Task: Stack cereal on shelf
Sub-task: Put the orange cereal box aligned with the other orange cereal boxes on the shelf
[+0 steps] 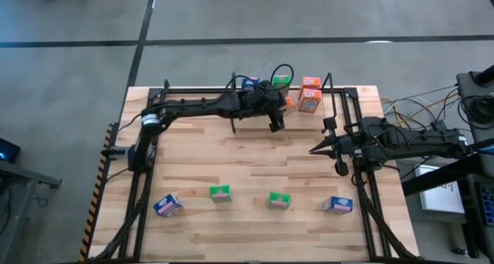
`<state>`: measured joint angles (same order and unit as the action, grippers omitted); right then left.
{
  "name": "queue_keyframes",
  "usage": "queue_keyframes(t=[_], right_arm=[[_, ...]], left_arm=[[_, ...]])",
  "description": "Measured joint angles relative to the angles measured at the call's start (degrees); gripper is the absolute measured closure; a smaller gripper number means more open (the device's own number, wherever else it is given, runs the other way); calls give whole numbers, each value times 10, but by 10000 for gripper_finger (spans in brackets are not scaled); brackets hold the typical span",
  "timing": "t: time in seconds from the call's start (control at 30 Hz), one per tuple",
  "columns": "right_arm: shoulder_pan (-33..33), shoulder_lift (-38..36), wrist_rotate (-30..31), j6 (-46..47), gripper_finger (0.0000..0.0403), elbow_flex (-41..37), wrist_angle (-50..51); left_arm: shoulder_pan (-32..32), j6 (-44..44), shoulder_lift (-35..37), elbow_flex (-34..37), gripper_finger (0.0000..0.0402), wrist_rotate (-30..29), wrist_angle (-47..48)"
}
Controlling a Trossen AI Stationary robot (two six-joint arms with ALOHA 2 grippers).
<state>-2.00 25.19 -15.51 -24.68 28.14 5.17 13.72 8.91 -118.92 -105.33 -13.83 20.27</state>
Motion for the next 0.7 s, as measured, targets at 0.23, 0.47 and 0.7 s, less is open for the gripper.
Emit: queue_keyframes(t=[0.23, 0.47, 0.7], right_arm=[[0, 0, 0, 1, 390, 0, 1], [0, 0, 1, 1, 390, 0, 1], [0, 0, 5, 3, 390, 0, 1]], left_arm=[[10, -4, -31, 0, 231, 40, -14], [11, -5, -43, 1, 205, 41, -14], [12, -6, -44, 1, 164, 41, -16]])
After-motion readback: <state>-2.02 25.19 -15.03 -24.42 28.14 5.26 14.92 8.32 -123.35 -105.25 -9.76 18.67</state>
